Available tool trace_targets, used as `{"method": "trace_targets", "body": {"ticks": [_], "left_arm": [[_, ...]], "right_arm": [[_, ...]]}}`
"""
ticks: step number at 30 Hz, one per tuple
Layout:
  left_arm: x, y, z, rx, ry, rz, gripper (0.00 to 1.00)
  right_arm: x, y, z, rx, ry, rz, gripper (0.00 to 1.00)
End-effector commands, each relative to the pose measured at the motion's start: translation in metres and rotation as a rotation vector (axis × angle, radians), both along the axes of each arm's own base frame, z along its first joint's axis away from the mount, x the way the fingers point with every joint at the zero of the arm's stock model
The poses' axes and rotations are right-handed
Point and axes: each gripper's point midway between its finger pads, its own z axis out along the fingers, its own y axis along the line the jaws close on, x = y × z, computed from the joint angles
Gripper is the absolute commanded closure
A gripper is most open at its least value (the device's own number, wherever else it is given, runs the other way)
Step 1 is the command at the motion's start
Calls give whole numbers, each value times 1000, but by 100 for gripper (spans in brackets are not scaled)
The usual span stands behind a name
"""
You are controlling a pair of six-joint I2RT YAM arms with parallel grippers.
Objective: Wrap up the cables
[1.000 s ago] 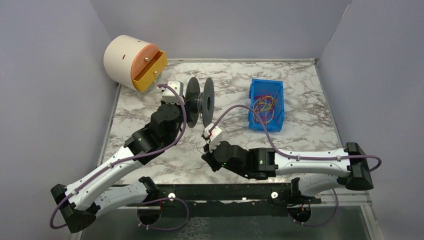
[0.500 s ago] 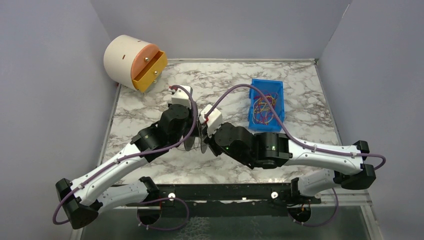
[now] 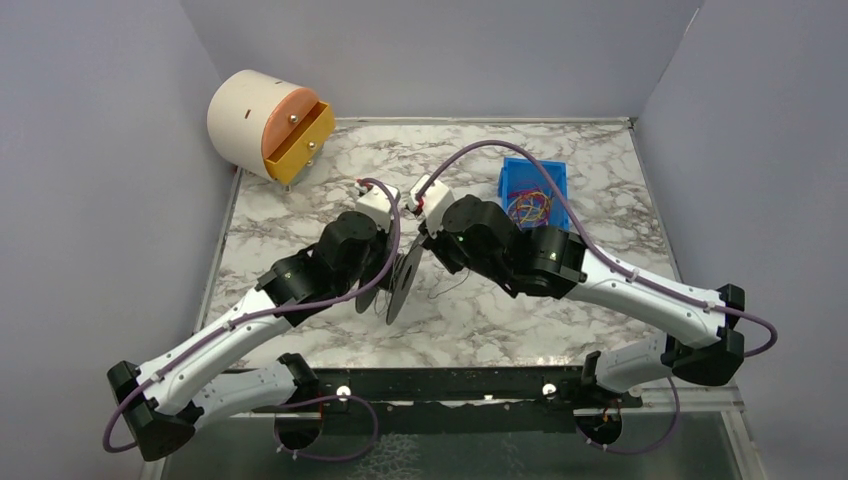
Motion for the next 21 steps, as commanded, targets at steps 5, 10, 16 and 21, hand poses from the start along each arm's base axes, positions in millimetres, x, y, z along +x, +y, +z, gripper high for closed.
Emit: {"method": "trace_targets", "body": {"ticks": [5, 10, 16, 21], "left_arm": [[-21, -16, 34, -56, -36, -188, 100], [-34, -18, 50, -99, -45, -251, 100], [-49, -20, 77, -162, -75, -318, 100], [-58, -22, 98, -217, -96, -358, 100]], "right_arm": [[55, -35, -17, 23, -52, -197, 99], [75, -57, -41, 91, 1, -294, 99], [78, -68, -68, 189, 67, -331, 94], [75, -66, -89, 261, 114, -323, 89]]}}
